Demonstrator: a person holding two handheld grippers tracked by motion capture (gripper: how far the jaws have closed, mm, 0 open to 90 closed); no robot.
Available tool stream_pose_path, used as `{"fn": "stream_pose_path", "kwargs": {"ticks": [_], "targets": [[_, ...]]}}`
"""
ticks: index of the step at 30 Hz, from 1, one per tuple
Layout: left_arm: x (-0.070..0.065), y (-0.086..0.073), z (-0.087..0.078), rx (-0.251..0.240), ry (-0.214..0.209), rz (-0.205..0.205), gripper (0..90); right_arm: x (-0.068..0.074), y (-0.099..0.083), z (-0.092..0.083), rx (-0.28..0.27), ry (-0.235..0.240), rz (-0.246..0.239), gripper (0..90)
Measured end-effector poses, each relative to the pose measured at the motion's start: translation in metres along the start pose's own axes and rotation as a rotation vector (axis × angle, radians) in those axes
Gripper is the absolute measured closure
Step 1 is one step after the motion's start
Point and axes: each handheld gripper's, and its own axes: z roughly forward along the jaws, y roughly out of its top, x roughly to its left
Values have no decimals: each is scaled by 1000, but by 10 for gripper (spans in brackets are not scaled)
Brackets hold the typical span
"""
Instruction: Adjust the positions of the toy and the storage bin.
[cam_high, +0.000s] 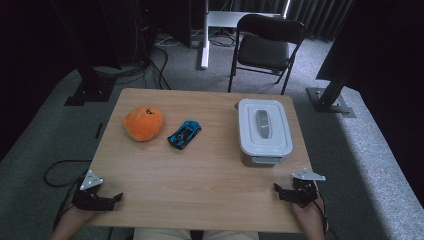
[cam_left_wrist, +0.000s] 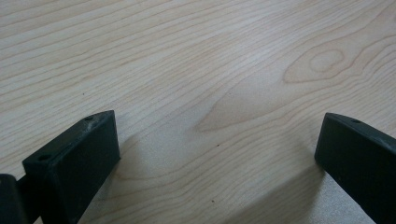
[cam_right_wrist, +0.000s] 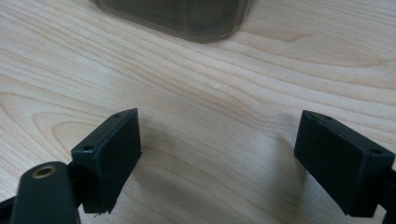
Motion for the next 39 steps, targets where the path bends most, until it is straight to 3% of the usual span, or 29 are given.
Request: {"fn": "stream_pose_path", "kwargs": {"ticks": [16, 23, 35, 39], "targets": [[-1, 5, 2, 12, 12, 2, 8, 0, 0, 0, 0, -2, 2, 144], [-5, 13, 7, 22, -16, -3, 8, 1, 0, 0, 0, -4, 4, 143], [-15, 48, 16, 17, -41, 35, 8, 1, 0, 0, 0, -4, 5, 143], [-20, 63, 20, 21, -45, 67, 9, 1, 0, 0, 0, -3, 7, 143]]}}
